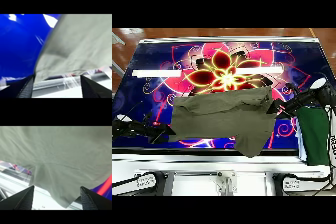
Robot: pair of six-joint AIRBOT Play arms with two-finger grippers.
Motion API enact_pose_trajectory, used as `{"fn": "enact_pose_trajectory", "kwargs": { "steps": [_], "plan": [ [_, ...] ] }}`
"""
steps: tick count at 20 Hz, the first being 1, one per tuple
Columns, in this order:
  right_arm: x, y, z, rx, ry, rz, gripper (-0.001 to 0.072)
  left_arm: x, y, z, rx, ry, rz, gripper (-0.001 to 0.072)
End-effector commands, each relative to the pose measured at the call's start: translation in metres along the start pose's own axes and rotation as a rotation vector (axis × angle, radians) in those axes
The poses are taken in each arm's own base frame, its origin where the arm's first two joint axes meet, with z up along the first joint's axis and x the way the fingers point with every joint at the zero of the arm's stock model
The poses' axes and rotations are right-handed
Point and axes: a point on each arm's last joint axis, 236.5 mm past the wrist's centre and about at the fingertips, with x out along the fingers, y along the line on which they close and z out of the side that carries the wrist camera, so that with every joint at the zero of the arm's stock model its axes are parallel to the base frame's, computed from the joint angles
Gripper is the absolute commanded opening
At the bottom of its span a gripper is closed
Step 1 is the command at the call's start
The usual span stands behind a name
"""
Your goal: Fold the shirts.
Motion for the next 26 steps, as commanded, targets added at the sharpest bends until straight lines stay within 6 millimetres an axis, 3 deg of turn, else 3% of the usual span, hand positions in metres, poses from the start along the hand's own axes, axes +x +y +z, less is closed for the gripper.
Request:
{"fn": "enact_pose_trajectory", "kwargs": {
  "steps": [1, 3, 5, 8, 9, 10, 13, 14, 16, 19, 26],
  "plan": [
    [0.005, 0.006, -0.001, 0.007, 0.009, 0.003, 0.0683, 0.017, -0.016, 0.018, -0.002, -0.059, -0.030, 0.0551],
    [0.006, 0.007, -0.003, 0.015, 0.017, -0.003, 0.0683, 0.020, -0.027, 0.020, 0.001, -0.071, -0.054, 0.0166],
    [0.006, 0.000, -0.011, 0.024, 0.052, -0.034, 0.0683, 0.020, -0.030, 0.017, 0.016, -0.055, -0.062, 0.0059],
    [-0.005, -0.033, -0.053, -0.044, 0.212, -0.172, 0.0679, 0.016, -0.034, 0.004, 0.072, -0.011, -0.081, 0.0039],
    [-0.013, -0.050, -0.064, -0.032, 0.224, -0.232, 0.0593, 0.014, -0.036, 0.002, 0.095, -0.009, -0.087, 0.0038],
    [-0.017, -0.061, -0.068, 0.000, 0.189, -0.251, 0.0555, 0.011, -0.038, 0.003, 0.112, -0.020, -0.087, 0.0038],
    [-0.010, -0.076, -0.063, 0.180, -0.016, -0.160, 0.0559, -0.001, -0.046, 0.005, 0.166, -0.068, -0.087, 0.0038],
    [-0.002, -0.076, -0.061, 0.225, -0.056, -0.112, 0.0561, -0.004, -0.048, 0.006, 0.181, -0.082, -0.086, 0.0038],
    [0.021, -0.074, -0.059, 0.284, -0.097, -0.037, 0.0644, -0.011, -0.053, 0.006, 0.202, -0.108, -0.086, 0.0038],
    [0.054, -0.069, -0.048, 0.326, -0.173, 0.016, 0.0643, -0.018, -0.057, 0.007, 0.217, -0.134, -0.087, 0.0038],
    [0.085, -0.063, -0.038, 0.321, -0.194, -0.014, 0.0641, -0.023, -0.061, 0.005, 0.226, -0.144, -0.090, 0.0038]
  ]
}}
